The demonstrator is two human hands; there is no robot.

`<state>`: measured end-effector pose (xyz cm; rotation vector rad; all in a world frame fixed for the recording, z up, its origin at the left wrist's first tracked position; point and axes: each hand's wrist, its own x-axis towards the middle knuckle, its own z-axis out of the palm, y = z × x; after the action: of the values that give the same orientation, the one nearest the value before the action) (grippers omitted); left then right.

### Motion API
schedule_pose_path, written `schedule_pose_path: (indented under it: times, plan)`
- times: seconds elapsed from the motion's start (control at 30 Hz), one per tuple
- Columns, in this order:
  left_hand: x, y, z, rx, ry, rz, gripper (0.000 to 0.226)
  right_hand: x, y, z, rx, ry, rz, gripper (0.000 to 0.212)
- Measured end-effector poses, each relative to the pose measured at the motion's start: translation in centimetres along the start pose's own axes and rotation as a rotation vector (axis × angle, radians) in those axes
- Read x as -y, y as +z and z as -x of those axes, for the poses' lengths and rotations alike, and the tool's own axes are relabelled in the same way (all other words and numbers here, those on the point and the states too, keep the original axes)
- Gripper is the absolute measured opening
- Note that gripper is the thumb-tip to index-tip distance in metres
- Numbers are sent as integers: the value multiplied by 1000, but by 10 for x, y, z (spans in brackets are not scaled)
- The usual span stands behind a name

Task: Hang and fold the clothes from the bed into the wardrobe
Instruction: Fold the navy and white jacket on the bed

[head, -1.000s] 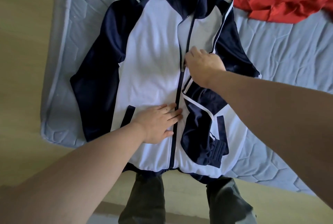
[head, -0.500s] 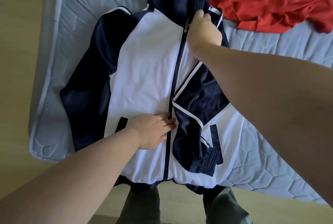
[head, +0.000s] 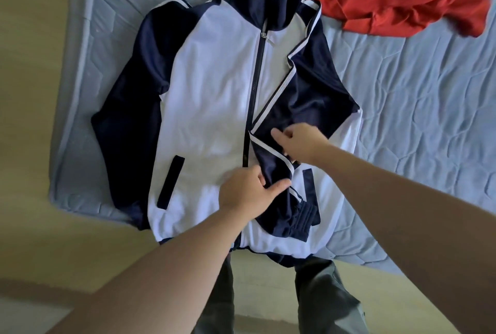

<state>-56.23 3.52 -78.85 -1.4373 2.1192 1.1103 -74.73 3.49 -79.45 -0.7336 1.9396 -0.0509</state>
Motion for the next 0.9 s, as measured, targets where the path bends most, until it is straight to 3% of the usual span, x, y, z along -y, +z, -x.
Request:
schedule_pose_path:
  times: [0.13,0.27,0.37,0.43,0.5,0.6,0.67,0.73,0.8,0.9]
  plan:
    - [13,8,-7,48,-126,57,2,-14,19,1,-54,98,-371,25]
    - [26,-12,-15,-56,-510,678,25,-24,24,-5,-288,261,-609,18]
    - [28,-19,-12,-168,-459,526,22,-30,25,-2,-353,329,-608,14]
    - [17,-15,-7,-135,-370,463,16,-27,28,6,-256,355,-563,12]
    - [3,-11,-8,-96,-393,560,17,-21,31,17,-71,385,-499,18]
    - [-6,-15,-18,-18,-473,760,49,-17,35,41,289,423,-477,18]
    - [-8,-24,-25,48,-418,679,69,-17,43,54,496,365,-560,19]
    - [-7,-33,-33,86,-339,548,57,-17,53,61,652,240,-638,33]
    - [1,-43,-43,70,-273,336,23,-14,59,61,757,174,-726,45]
    - [20,-62,-55,-112,-302,121,12,-9,60,59,795,207,-875,31]
